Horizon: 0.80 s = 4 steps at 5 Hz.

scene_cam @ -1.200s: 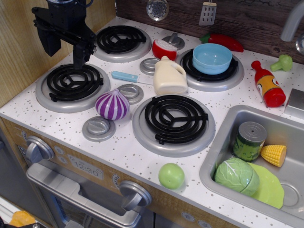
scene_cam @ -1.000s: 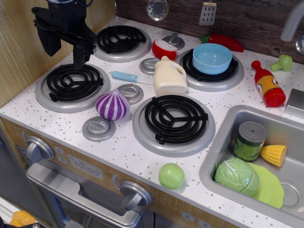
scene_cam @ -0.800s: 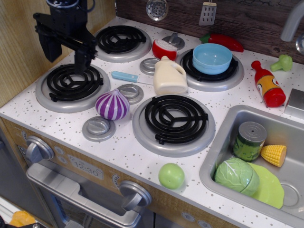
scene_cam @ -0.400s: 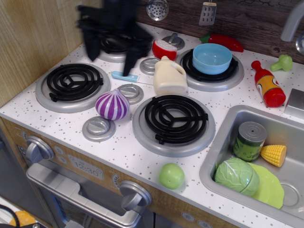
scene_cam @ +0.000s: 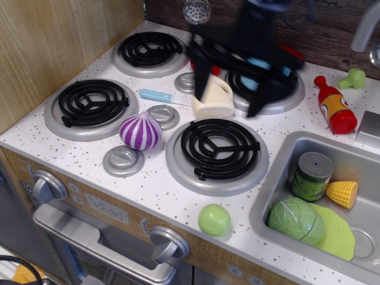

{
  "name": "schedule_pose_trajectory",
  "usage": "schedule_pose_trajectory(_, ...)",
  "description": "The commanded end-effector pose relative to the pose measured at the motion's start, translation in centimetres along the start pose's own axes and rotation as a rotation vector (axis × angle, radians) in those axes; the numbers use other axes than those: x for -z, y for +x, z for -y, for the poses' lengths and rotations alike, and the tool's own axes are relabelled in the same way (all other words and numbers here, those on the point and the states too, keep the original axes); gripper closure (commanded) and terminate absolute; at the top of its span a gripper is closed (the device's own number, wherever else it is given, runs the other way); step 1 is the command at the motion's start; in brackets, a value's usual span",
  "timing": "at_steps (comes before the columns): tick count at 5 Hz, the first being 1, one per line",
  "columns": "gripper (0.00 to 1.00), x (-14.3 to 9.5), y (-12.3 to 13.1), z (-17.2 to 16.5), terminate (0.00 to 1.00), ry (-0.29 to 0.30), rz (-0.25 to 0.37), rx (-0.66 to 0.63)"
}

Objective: Put pear in bowl

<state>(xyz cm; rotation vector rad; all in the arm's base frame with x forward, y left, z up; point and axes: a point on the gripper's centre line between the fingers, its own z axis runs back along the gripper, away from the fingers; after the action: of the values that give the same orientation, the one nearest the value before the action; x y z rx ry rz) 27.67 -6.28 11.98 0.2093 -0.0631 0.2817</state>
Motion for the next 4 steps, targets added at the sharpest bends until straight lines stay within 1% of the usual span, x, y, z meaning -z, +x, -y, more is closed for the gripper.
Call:
schedule_pose_trajectory(1,0.0,1.7,-2.1,3.1,0.0,-0.013,0.046,-0.054)
schedule_pose_trajectory(2,0.0,3.4,-3.2,2.7,0.0,-0.009,0.059,-0.028)
schedule_pose_trajectory(3,0.0,4.8,-4.4,2.5,0.0,0.009,0.078,-0.024)
schedule_pose_trajectory(4,0.0,6.5,-4.8,2.0,0.0,-0.006,0.111,-0.024)
